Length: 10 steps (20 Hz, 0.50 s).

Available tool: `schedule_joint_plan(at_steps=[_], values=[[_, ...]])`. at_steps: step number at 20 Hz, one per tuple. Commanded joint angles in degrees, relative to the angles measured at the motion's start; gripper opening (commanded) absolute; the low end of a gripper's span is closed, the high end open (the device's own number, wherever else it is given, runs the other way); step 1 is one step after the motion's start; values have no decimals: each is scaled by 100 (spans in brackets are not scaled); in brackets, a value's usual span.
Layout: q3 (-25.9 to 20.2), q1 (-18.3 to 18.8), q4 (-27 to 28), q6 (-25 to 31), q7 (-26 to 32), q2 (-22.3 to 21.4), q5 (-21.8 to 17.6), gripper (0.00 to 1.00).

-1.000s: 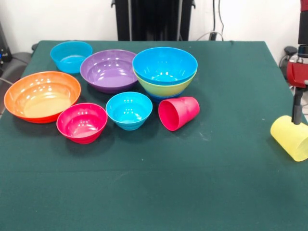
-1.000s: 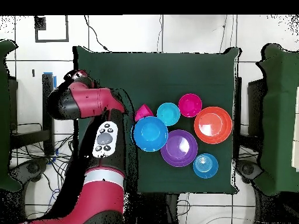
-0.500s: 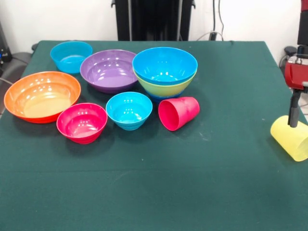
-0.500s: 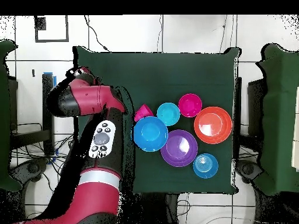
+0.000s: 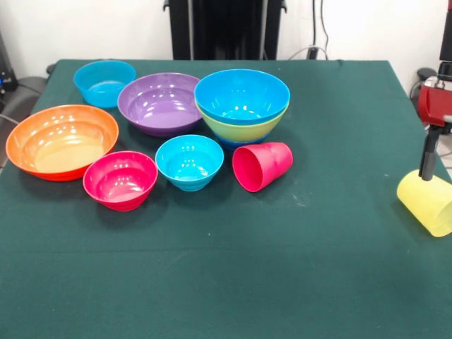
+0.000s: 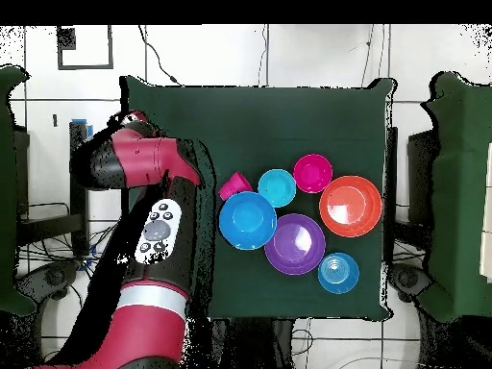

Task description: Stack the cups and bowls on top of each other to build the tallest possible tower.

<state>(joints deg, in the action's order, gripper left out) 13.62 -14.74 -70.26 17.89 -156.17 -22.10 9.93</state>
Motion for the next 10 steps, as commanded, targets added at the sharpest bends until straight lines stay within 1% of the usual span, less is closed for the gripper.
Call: schedule_joint_plan(at_steps=[1, 7, 10], values=[[-270, 23, 189, 813, -369, 269, 89, 100], [-216, -15, 385, 978, -333, 444, 103, 100], [-177, -28, 394, 1037, -326, 430, 93, 100]])
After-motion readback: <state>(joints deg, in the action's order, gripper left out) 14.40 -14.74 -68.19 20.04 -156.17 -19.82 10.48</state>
